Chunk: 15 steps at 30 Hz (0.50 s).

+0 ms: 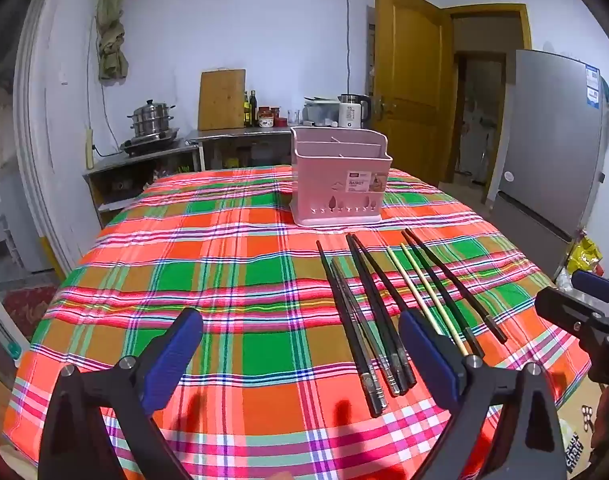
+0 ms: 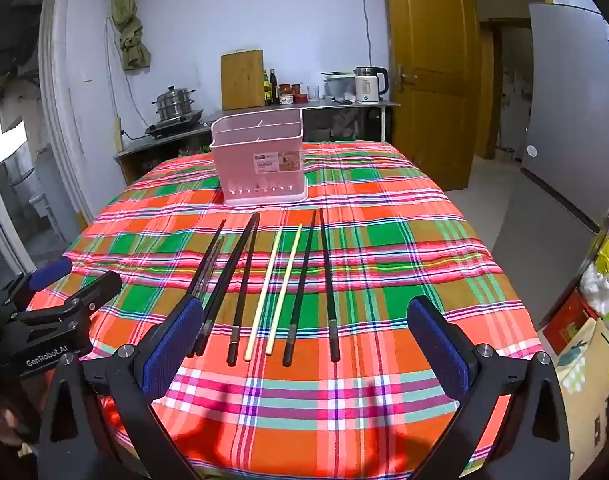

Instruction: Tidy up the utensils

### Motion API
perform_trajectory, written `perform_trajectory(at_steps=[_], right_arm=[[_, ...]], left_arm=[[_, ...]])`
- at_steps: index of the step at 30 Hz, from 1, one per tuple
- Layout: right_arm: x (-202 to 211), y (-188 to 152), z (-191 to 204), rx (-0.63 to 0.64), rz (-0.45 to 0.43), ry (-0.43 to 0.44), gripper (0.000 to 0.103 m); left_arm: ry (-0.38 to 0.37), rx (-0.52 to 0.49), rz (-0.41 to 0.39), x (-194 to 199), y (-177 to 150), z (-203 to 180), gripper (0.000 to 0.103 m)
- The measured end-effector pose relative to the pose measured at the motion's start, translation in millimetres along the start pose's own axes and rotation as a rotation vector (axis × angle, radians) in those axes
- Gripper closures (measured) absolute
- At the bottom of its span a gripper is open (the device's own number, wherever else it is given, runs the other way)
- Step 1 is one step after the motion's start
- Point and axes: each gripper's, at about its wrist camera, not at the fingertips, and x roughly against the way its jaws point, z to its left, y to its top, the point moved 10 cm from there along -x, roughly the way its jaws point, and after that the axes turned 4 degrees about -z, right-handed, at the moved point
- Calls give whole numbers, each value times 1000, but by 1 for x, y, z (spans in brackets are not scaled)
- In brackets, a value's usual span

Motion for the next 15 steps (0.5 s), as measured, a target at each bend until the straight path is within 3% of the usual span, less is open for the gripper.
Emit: perform_trajectory(at_steps=[15], right_arm=[[1, 0, 5, -2, 6, 12, 1]], left_arm=[[10, 2, 1, 5, 4, 7, 4]])
